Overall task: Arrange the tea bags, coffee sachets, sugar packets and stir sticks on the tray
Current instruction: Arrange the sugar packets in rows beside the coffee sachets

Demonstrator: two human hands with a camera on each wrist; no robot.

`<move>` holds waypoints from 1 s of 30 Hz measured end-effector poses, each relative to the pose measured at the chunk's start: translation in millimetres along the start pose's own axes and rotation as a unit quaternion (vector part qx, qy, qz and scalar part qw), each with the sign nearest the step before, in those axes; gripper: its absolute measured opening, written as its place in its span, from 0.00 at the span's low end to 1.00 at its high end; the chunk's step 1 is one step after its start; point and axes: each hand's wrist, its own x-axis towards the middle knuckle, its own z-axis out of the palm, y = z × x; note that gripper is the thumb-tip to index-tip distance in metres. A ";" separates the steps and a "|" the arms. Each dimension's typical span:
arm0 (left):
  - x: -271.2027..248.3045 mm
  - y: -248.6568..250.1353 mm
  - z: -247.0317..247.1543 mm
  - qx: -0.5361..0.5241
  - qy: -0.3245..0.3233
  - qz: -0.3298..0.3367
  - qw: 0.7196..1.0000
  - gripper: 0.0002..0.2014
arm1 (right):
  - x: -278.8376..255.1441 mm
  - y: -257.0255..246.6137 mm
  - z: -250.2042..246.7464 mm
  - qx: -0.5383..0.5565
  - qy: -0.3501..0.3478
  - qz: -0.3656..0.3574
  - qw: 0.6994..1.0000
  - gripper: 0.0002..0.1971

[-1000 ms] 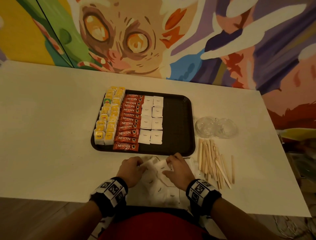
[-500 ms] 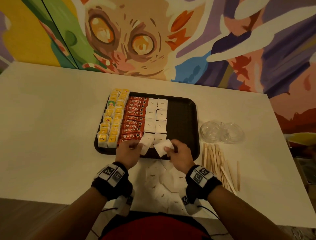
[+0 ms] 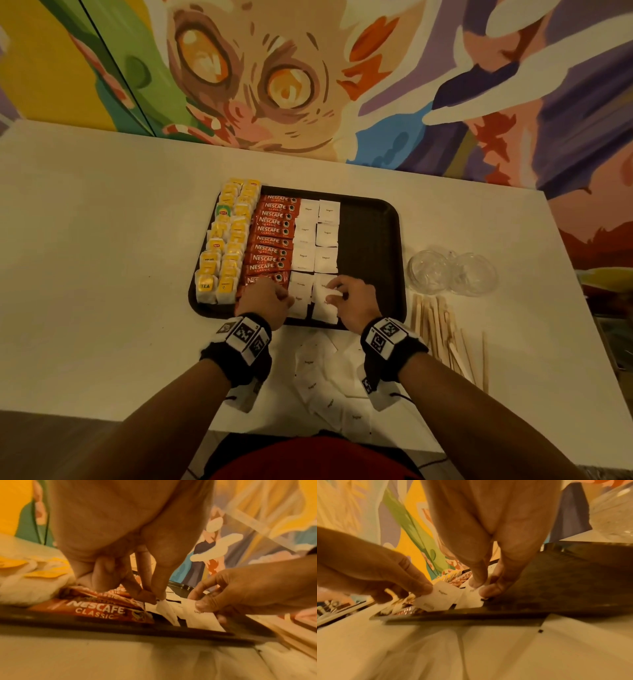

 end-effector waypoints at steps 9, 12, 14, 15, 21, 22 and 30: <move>3.3 1.3 12.2 0.137 0.048 0.037 0.989 0.15 | -0.9 -3.9 3.9 -0.105 -0.004 -0.024 0.994 0.15; 1.2 1.7 15.3 0.146 0.054 0.044 0.987 0.15 | -0.3 -5.4 4.6 -0.102 -0.007 -0.025 0.994 0.15; -0.8 0.8 16.4 0.147 0.056 0.048 0.986 0.15 | -0.4 -5.0 5.0 -0.098 -0.014 -0.027 0.995 0.15; -2.6 0.6 16.0 0.148 0.058 0.050 0.986 0.15 | -0.5 -4.4 5.0 -0.097 -0.014 -0.028 0.995 0.15; -12.6 -1.1 9.5 0.113 0.071 0.079 0.988 0.15 | -3.3 2.0 2.1 -0.063 0.007 -0.035 0.997 0.14; -14.7 -1.8 8.7 0.095 0.068 0.095 0.989 0.14 | -6.2 3.7 0.7 -0.056 0.012 -0.041 0.998 0.14; -46.9 -21.9 14.6 0.075 -0.115 0.156 0.978 0.15 | -64.1 14.1 -14.0 -0.071 -0.095 -0.079 0.990 0.17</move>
